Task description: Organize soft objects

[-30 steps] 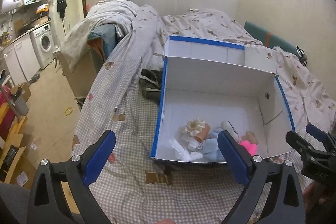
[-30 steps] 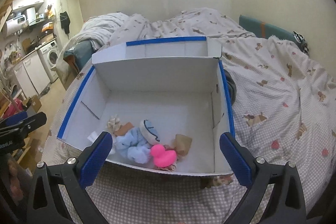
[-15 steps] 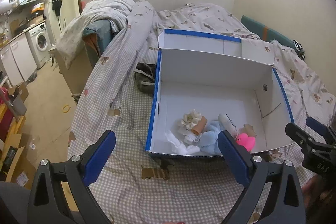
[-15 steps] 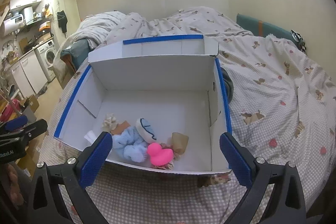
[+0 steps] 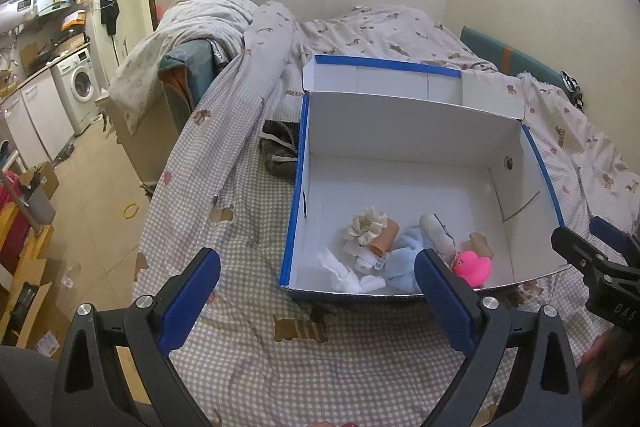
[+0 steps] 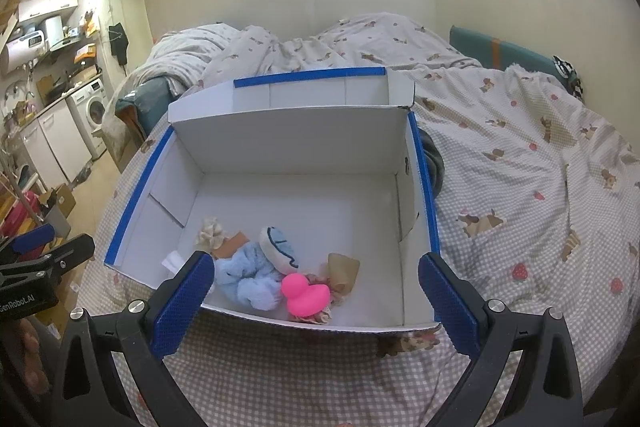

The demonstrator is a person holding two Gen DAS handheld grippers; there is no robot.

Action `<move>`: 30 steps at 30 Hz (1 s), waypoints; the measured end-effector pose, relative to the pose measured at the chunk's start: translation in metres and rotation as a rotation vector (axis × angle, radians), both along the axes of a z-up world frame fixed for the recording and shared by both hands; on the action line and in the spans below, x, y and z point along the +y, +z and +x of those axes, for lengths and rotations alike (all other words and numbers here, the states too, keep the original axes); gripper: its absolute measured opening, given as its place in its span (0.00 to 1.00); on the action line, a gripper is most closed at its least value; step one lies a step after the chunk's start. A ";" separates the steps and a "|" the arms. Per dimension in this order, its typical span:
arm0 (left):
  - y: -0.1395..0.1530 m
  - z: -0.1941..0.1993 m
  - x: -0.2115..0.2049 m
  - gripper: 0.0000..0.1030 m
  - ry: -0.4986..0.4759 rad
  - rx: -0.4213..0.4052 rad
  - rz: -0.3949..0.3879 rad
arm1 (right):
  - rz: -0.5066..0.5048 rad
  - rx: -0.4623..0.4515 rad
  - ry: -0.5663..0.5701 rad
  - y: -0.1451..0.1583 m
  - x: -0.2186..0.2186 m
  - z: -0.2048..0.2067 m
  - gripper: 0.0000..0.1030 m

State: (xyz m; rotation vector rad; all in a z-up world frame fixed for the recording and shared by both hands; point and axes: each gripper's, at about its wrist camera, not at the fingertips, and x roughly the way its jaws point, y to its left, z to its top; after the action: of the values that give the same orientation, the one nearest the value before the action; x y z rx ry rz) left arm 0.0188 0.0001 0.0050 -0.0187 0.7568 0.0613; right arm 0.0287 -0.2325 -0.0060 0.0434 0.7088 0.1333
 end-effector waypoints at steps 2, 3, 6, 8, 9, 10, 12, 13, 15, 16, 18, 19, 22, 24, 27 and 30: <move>-0.001 0.000 0.000 0.94 0.000 0.002 -0.003 | 0.000 0.002 0.000 0.000 0.000 0.000 1.00; -0.001 0.000 0.000 0.94 -0.002 0.003 -0.005 | 0.001 0.001 0.001 0.000 0.000 0.000 1.00; -0.001 0.000 0.000 0.94 -0.004 0.003 0.000 | 0.001 0.005 0.000 0.000 0.000 0.000 1.00; -0.003 0.000 0.000 0.94 -0.004 0.007 0.001 | 0.004 0.006 -0.002 0.000 0.000 -0.001 1.00; -0.003 0.001 0.000 0.94 -0.005 0.009 -0.002 | 0.003 0.003 -0.002 0.000 0.000 0.000 1.00; -0.003 0.000 0.000 0.94 -0.006 0.011 -0.002 | 0.005 0.001 -0.005 0.000 0.000 -0.001 1.00; -0.003 0.001 0.000 0.94 -0.007 0.011 0.000 | 0.008 -0.001 -0.009 0.000 -0.001 -0.001 1.00; -0.004 0.001 0.000 0.94 -0.008 0.011 0.001 | 0.011 0.000 -0.011 0.000 -0.001 -0.001 1.00; -0.004 0.000 0.000 0.94 -0.006 0.009 0.006 | 0.017 0.004 -0.012 -0.001 -0.001 -0.001 1.00; -0.004 0.000 0.000 0.94 -0.006 0.008 0.008 | 0.019 0.004 -0.012 -0.001 -0.001 -0.001 1.00; -0.005 0.000 0.000 0.94 -0.006 0.009 0.006 | 0.018 0.002 -0.012 0.000 -0.001 -0.001 1.00; -0.005 0.000 0.000 0.94 -0.006 0.008 0.007 | 0.019 0.001 -0.012 0.000 -0.001 -0.001 1.00; -0.005 0.000 0.001 0.94 -0.005 0.011 0.002 | 0.018 0.002 -0.012 -0.001 -0.001 -0.001 1.00; -0.005 -0.001 0.000 0.94 -0.008 0.012 0.002 | 0.019 0.000 -0.013 0.000 -0.001 -0.001 1.00; -0.005 -0.001 0.000 0.94 -0.012 0.011 0.000 | 0.016 0.000 -0.013 0.000 -0.001 -0.001 1.00; -0.006 -0.001 0.000 0.94 -0.013 0.011 0.001 | 0.017 -0.001 -0.014 0.000 -0.001 0.000 1.00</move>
State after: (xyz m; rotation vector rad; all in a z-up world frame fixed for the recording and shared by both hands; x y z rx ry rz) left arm 0.0183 0.0000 -0.0005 -0.0131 0.7676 0.0497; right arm 0.0283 -0.2332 -0.0058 0.0644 0.7067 0.1253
